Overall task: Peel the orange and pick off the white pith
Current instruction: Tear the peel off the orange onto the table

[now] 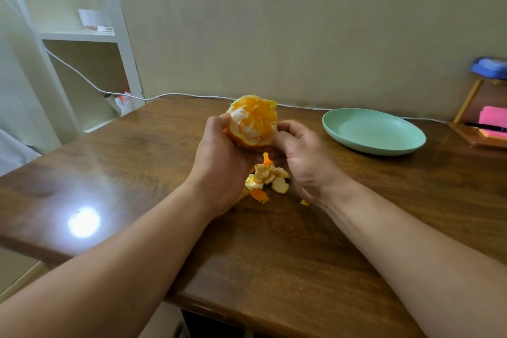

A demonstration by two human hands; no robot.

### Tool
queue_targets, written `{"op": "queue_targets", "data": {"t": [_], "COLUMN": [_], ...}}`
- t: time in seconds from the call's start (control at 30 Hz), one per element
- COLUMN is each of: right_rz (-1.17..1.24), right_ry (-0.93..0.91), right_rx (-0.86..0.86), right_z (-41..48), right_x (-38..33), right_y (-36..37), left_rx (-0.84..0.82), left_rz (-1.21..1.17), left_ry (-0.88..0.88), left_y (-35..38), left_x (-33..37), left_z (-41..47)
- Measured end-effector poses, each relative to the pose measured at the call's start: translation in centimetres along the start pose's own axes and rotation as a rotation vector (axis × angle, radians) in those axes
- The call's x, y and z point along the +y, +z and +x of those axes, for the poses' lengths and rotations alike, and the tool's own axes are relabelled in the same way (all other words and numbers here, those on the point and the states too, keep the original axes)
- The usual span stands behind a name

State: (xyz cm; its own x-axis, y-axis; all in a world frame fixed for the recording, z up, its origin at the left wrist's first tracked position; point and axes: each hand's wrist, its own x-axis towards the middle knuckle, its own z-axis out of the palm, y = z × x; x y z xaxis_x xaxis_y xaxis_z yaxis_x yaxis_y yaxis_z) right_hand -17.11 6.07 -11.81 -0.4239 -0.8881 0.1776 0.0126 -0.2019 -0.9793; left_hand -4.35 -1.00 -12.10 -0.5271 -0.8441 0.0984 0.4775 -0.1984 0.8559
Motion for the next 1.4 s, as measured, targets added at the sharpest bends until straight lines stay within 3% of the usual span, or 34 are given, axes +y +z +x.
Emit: {"op": "queue_targets", "data": {"t": [0.23, 0.4, 0.6, 0.87, 1.0, 1.13, 1.4], "right_rz": [0.03, -0.122, -0.153, 0.093, 0.067, 0.075, 0.268], "right_ry": [0.066, 0.002, -0.08, 0.201, 0.21, 0.169, 0.148], "right_rx": [-0.022, 0.015, -0.004, -0.139, -0.056, 0.029, -0.069], "right_z": [0.2, 0.3, 0.4, 0.2, 0.2, 0.1, -0.1], "right_x": [0.1, 0.3, 0.3, 0.0, -0.3, -0.6, -0.2], "right_y": [-0.2, -0.5, -0.8, -0.8, -1.1, -0.9, 0.3], "left_rx": [-0.011, -0.003, -0.047, 0.025, 0.06, 0.033, -0.013], "left_rz": [-0.016, 0.083, 0.031, 0.054, 0.095, -0.023, -0.314], "left_ry": [-0.023, 0.004, 0.038, 0.095, 0.04, -0.138, -0.205], "left_y": [-0.2, 0.2, 0.2, -0.4, -0.3, -0.4, -1.1], "left_x": [0.2, -0.1, 0.2, 0.0, -0.2, 0.3, 0.2], "left_z": [-0.1, -0.3, -0.4, 0.0, 0.1, 0.5, 1.1]}}
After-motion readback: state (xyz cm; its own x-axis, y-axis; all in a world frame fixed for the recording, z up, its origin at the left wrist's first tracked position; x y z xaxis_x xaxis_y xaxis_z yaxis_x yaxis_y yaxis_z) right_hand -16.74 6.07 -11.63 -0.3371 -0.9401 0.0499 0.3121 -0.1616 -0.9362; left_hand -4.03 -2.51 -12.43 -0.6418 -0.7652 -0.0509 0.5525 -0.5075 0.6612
